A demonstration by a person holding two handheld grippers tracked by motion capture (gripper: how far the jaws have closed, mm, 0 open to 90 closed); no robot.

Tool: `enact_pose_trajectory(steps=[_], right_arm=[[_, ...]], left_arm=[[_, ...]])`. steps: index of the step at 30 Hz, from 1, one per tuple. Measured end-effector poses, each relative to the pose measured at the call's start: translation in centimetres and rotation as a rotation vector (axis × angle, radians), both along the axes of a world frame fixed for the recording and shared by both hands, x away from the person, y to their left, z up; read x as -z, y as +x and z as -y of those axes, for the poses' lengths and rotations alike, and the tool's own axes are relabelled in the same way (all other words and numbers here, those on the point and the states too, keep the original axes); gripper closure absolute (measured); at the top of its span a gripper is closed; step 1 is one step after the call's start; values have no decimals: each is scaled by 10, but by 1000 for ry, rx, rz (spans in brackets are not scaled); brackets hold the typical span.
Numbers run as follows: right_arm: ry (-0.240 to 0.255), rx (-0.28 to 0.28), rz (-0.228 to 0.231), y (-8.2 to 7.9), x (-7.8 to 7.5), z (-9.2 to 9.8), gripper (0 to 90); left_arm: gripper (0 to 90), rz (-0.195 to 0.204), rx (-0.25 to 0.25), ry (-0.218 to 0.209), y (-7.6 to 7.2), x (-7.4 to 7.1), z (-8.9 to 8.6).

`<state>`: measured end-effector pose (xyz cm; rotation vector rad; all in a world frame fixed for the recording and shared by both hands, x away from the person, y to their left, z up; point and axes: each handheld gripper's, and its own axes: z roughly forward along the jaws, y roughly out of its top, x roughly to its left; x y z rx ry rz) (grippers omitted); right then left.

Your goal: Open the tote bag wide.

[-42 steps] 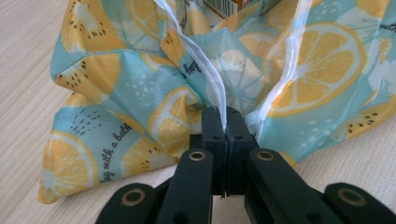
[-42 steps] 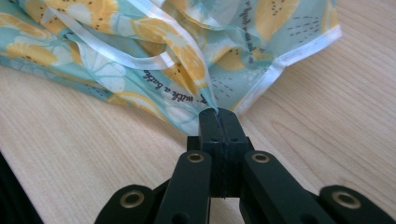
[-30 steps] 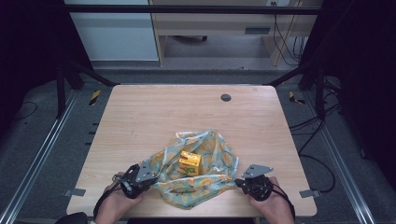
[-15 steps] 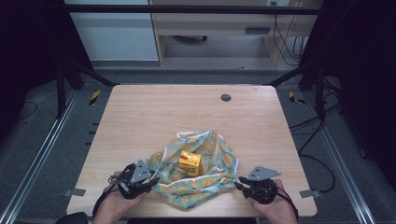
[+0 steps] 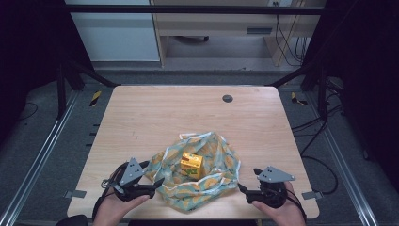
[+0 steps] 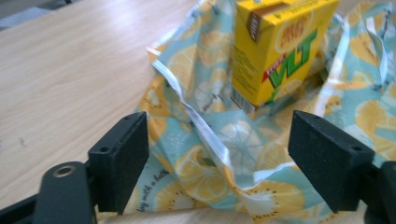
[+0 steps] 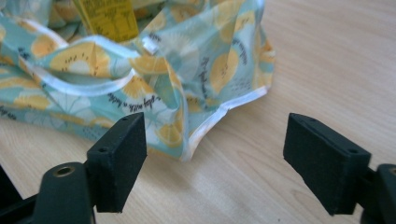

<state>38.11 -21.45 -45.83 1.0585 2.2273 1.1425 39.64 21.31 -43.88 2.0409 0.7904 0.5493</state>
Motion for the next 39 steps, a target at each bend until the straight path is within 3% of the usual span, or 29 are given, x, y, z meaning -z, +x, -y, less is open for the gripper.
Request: enact_pose_trajectory(steps=[5,9,15,23,31,36,39], right_arm=[[38,67,28,0,-5,6,151],[55,98,56,2,-7,11,140],[77,166,88,4,-11,19,96],[81,259,117,8,-13,32,76],[93,318,77,24,-7,46,70],[95,345,62,33,-5,54,70],[91,356,60,38,-4,58,71]], left_arm=[[141,6,-54,-23,2,-1,-9],[139,46,-119,-61,5,-5,-19],[121,65,-200,-84,8,-9,-38],[90,35,-219,-67,14,-6,-49],[91,54,-270,-41,28,0,-58],[86,14,-316,-53,44,6,-71],[86,10,-329,-51,49,8,-75]])
